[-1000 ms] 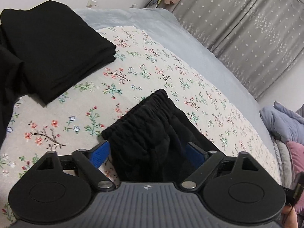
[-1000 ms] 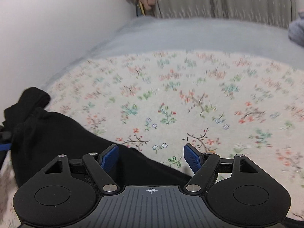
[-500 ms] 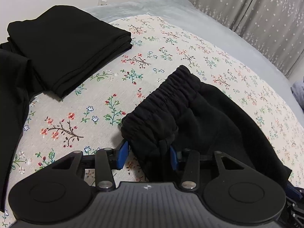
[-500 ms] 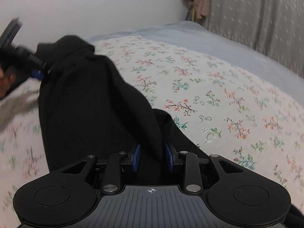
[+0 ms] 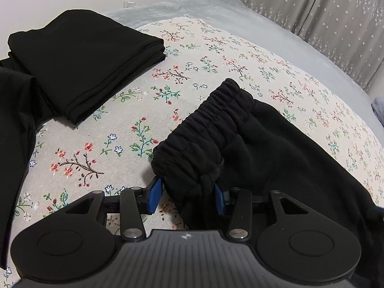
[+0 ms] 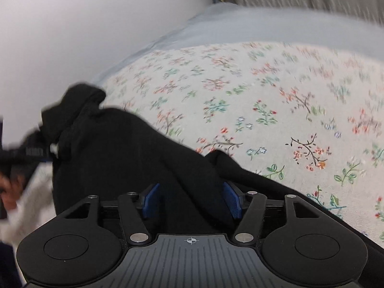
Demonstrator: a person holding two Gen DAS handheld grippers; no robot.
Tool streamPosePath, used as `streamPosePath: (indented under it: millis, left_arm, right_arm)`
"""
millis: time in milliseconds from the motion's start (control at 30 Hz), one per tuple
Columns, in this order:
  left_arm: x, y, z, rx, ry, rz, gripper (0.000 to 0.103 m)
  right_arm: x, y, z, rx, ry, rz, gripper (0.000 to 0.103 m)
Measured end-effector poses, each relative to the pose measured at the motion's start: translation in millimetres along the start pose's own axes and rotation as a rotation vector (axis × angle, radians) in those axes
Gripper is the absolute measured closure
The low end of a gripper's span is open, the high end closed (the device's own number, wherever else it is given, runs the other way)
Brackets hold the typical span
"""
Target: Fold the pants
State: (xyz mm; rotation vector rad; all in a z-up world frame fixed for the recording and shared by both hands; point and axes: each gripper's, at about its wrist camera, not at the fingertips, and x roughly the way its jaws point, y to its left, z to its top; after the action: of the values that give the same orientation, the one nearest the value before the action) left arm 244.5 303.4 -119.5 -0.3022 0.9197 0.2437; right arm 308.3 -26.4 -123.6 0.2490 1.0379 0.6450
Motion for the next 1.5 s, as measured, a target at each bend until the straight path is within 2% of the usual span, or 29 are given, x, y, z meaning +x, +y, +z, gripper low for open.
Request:
streamPosePath:
  millis: [67,200,233,300,367,400,433,500,633,733,867,933,1000,1133,1200,1267,1333,1367,1433,1467,1500]
  left_arm:
    - [0,-1,-1,0.009,-0.001,0.003,0.040]
    - [0,-1,-1,0.006,-0.001,0.003,0.040]
    - [0,-1,-1,0.008,-0.001,0.004,0.040]
    - [1,-1,-1,0.012,0.000,0.002,0.040]
    - [1,1,-1,0.009,0.003,-0.003,0.040]
    - [1,1,-1,0.006,0.004,-0.005,0.040]
    - [1,1,-1,0.007,0.004,-0.005,0.040]
    - [0,0,-1,0.011,0.003,0.000,0.040]
    - [0,-3,-1,0.006,0.003,0.010,0.040]
    - [1,-4,-2,0.012,0.000,0.017,0.040]
    - [1,-4,-1,0.010,0.000,0.019,0.040]
    - [2,-4,-1,0.013,-0.001,0.021,0.040]
    - [2,-5,-1,0.016,-0.002,0.023,0.040]
    - [3,-4,0,0.013,0.001,0.018,0.040]
    - [3,-4,0,0.014,0.001,0.017,0.040]
    - [3,-5,0,0.018,0.001,0.021,0.040]
    - [4,-5,-1,0.017,0.001,0.024,0.040]
    - [4,-5,-1,0.017,0.000,0.025,0.040]
    - [4,-6,-1,0.015,0.001,0.026,0.040]
    - [4,-7,-2,0.021,-0.001,0.030,0.040]
    - [4,-8,-2,0.029,-0.003,0.035,0.040]
  right_arm:
    - [7,-22,13,0.125,0.049,0.090,0.038]
    - [10,-60,32,0.343,-0.004,0.167,0.036]
    - [16,-63,31,0.365,0.020,0.183,0.038]
    - [28,-56,26,0.323,0.089,0.153,0.052]
    - [26,-51,21,0.317,0.095,0.143,0.058]
    - [21,-53,20,0.341,0.088,0.143,0.065]
    - [12,-52,20,0.349,0.063,0.132,0.068]
    - [-2,-50,20,0.345,0.010,0.132,0.068]
    - [-2,-44,11,0.287,0.032,0.044,0.069]
    - [-16,-46,0,0.294,0.008,0.094,0.069]
    - [-3,-37,-6,0.263,0.085,0.080,0.068]
    - [2,-37,-2,0.260,0.088,0.101,0.065]
    - [12,-40,7,0.280,0.102,0.109,0.055]
    - [37,-40,25,0.291,0.138,0.144,0.048]
    - [41,-37,28,0.293,0.142,0.173,0.034]
    - [43,-38,26,0.316,0.128,0.209,0.028]
    - [45,-43,24,0.355,0.104,0.233,0.028]
    - [45,-45,22,0.363,0.094,0.239,0.030]
    - [40,-48,18,0.360,0.067,0.225,0.045]
    - [36,-52,15,0.361,0.057,0.217,0.064]
    - [33,-58,12,0.374,0.042,0.225,0.077]
